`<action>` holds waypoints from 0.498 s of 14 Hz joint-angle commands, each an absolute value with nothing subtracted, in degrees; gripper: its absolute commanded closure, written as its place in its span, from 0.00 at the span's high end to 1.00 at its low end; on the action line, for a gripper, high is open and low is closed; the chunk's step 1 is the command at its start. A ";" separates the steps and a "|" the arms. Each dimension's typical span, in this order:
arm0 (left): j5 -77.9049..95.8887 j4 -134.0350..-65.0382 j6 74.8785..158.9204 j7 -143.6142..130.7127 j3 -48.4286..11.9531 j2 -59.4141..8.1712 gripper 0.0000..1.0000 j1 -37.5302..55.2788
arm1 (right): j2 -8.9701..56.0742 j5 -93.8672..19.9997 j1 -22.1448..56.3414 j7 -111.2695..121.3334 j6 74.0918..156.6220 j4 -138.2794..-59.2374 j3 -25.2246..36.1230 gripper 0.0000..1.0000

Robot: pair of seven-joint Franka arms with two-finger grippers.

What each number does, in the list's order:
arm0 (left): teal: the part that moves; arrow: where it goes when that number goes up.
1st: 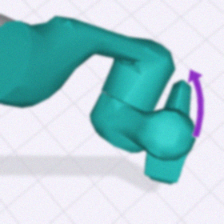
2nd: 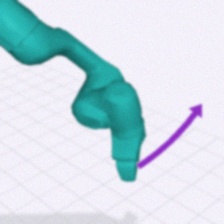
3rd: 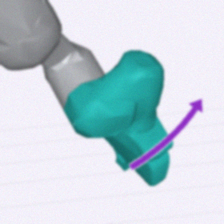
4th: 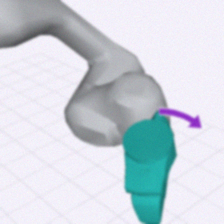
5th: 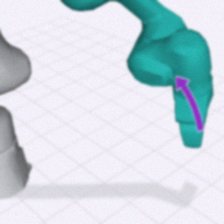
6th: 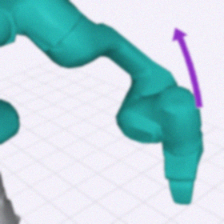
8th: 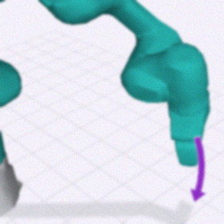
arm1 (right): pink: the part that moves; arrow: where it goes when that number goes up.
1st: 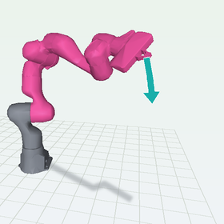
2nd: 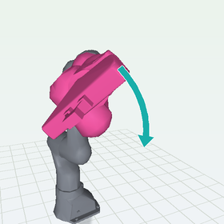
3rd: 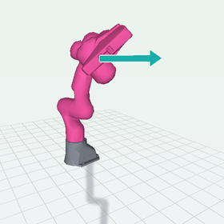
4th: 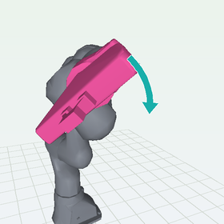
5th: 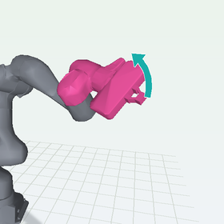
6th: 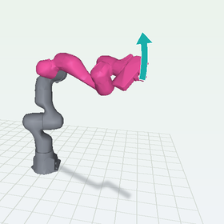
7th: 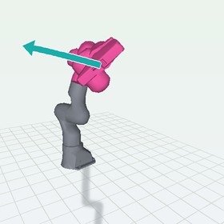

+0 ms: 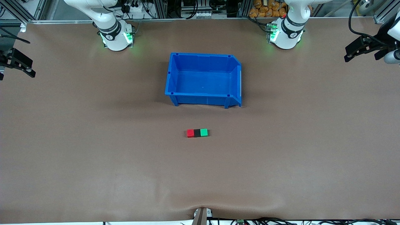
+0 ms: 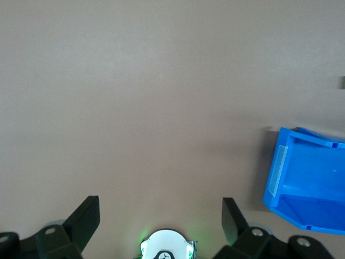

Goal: Attach green and red cubes to black cube

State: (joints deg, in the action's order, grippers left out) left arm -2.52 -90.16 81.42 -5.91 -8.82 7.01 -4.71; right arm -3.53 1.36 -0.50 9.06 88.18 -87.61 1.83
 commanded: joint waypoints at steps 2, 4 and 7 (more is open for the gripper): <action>-1.14 -88.51 80.42 -5.36 -8.96 6.94 1.00 -5.01 | -2.90 2.37 -0.18 9.40 87.54 -86.22 1.85 1.00; -1.14 -88.51 80.42 -5.89 -8.96 6.94 1.00 -4.92 | -2.90 2.29 -0.26 9.40 87.54 -86.22 1.85 1.00; -1.14 -87.89 80.42 -6.76 -8.96 6.94 1.00 -4.83 | -2.90 2.11 -0.26 9.14 87.54 -86.31 1.85 1.00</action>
State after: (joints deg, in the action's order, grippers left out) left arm -2.31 -89.30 81.42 -6.00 -8.85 7.00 -4.64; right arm -3.50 1.36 -0.50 9.06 88.18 -87.61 1.81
